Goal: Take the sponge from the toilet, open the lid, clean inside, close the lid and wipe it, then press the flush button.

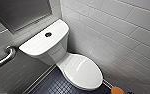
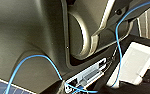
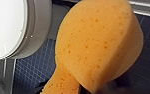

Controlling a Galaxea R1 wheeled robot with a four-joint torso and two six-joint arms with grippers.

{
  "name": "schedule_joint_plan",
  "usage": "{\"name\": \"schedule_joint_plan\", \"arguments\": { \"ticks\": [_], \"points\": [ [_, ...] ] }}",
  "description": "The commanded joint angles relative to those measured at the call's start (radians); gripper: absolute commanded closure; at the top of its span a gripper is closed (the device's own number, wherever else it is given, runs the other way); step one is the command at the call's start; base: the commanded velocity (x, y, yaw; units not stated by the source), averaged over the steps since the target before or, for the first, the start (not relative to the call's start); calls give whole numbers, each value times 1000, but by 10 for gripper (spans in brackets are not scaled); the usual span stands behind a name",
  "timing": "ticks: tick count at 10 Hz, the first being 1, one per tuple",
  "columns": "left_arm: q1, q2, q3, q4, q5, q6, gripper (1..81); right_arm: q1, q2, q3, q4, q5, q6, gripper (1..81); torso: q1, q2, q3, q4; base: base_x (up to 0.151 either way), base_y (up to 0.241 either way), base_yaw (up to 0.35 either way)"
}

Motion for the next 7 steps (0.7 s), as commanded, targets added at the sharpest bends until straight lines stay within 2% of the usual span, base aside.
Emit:
{"name": "schedule_joint_plan", "arguments": {
  "ticks": [1,3,5,7],
  "points": [
    [24,-7,39,7,94,10,10,98,-204,234,-2,3,-2,811,0,0,0,0,0,0,0],
    [24,-7,41,7,92,10,10,180,-233,320,-3,-14,-2,811,0,0,0,0,0,0,0],
    [24,0,41,18,92,10,10,284,-230,355,3,-66,0,811,0,0,0,0,0,0,0],
    [21,0,41,19,92,10,10,399,-164,354,13,-130,3,811,0,0,0,0,0,0,0]
  ]
}}
